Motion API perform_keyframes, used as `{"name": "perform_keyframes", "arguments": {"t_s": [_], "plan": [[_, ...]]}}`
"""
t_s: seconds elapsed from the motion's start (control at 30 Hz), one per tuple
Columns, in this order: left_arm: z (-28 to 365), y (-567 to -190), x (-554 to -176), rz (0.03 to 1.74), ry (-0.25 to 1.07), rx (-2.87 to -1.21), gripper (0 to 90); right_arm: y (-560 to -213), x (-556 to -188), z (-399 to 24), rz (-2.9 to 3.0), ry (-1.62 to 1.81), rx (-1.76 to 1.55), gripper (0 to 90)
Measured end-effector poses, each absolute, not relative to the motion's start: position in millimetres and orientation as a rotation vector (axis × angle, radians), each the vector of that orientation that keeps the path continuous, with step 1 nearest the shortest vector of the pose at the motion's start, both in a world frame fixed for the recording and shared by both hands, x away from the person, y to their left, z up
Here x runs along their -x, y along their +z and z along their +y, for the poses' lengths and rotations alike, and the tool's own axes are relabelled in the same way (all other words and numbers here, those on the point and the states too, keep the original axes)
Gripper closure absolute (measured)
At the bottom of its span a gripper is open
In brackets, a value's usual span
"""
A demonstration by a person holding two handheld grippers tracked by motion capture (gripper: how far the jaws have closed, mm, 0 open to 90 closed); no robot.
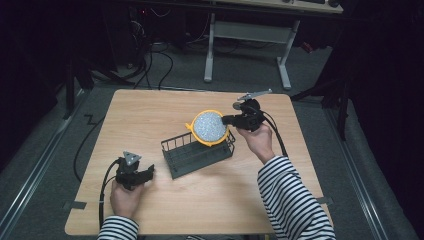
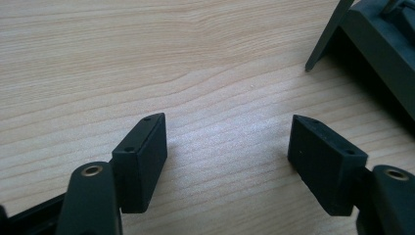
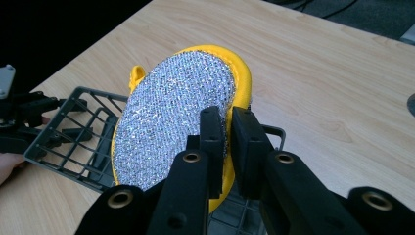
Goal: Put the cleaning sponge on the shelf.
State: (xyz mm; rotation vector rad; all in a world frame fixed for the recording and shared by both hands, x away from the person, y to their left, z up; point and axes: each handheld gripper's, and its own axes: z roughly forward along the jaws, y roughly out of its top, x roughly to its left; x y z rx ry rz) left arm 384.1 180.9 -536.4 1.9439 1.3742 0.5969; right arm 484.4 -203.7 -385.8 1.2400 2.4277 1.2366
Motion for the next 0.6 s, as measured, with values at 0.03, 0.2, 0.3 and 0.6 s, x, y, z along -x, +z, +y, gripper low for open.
{"name": "perform_keyframes", "arguments": {"t_s": [0.03,0.2,0.3,0.6], "plan": [[180.8,-536.4,-384.1,1.374,0.598,-1.945,31.4,-390.2,-486.3,-201.1,2.436,1.224,-1.24,84.3],[180.7,-536.4,-384.1,1.374,0.599,-1.946,31.4,-398.7,-487.4,-197.2,2.45,1.174,-1.216,84.1],[180.7,-536.4,-384.1,1.374,0.599,-1.945,31.4,-404.8,-487.4,-195.5,2.451,1.141,-1.216,84.0],[180.7,-536.4,-384.1,1.374,0.599,-1.946,31.4,-410.7,-485.4,-193.7,2.418,1.126,-1.185,84.0]]}}
